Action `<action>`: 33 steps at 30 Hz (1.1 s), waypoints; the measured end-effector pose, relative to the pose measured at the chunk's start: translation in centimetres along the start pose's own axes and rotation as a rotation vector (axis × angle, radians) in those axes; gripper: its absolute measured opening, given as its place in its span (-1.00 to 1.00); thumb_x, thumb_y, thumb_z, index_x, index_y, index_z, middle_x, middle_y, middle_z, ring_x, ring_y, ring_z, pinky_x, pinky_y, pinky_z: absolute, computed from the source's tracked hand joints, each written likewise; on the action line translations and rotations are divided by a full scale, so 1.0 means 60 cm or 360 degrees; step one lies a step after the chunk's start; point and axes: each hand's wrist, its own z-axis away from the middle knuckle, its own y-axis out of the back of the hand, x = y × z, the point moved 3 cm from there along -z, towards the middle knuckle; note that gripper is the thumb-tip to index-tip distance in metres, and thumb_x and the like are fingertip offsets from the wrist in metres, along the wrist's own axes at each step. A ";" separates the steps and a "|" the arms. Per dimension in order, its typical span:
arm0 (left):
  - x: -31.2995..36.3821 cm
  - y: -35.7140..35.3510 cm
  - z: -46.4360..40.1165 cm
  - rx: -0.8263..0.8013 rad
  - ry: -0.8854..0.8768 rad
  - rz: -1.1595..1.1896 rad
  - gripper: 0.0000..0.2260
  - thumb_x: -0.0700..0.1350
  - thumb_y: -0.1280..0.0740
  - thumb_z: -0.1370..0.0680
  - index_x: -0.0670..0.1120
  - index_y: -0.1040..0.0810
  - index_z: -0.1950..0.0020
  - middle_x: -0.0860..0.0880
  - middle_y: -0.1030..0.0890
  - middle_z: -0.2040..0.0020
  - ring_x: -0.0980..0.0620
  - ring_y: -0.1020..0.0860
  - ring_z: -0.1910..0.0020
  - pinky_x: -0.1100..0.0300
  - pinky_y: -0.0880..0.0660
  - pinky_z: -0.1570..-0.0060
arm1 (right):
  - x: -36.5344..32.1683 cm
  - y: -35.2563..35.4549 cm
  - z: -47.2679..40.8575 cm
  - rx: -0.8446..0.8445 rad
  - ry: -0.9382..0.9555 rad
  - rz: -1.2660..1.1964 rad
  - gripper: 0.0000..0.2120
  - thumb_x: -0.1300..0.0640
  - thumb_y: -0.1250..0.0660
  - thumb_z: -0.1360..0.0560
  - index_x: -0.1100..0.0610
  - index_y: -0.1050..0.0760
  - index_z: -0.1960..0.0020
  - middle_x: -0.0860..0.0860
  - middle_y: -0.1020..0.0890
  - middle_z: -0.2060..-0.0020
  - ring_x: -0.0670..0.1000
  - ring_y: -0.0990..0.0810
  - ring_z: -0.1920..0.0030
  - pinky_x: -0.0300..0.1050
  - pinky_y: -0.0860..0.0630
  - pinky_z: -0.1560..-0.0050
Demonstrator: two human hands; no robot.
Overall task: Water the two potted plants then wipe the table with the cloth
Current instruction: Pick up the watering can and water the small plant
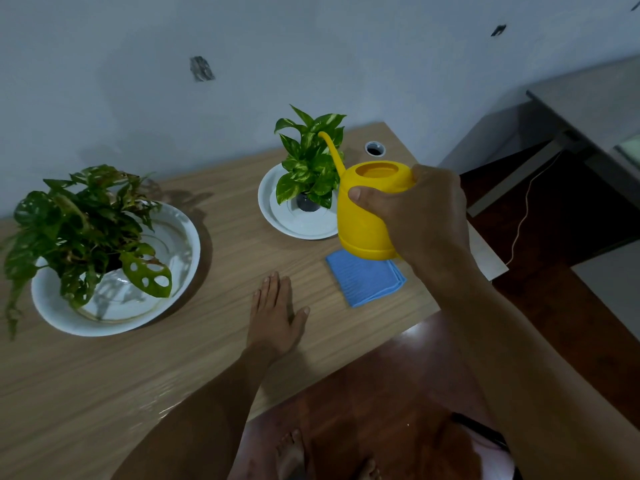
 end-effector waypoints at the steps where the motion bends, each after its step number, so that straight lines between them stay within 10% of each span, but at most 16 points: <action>1: 0.000 0.000 0.000 0.0000 -0.0001 0.0004 -0.22 0.33 -0.06 -0.61 -0.06 0.01 -0.70 -0.08 0.09 -0.71 -0.05 0.15 -0.69 0.09 0.30 -0.57 | 0.000 0.000 0.000 -0.0005 0.0000 0.0001 -0.46 -0.27 -0.59 -0.30 0.16 -0.59 0.02 0.07 -0.64 0.08 0.07 -0.62 0.06 -0.15 -0.40 0.20; 33: 0.000 0.004 0.000 -0.0049 0.0023 0.0014 -0.20 0.35 -0.04 -0.58 -0.05 0.06 -0.70 -0.06 0.11 -0.71 -0.03 0.18 -0.68 0.09 0.31 -0.56 | -0.001 0.053 0.026 0.0000 0.0053 0.0040 -0.53 -0.23 -0.60 -0.32 0.10 -0.55 0.04 -0.06 -0.56 0.21 -0.10 -0.53 0.22 -0.27 -0.34 0.34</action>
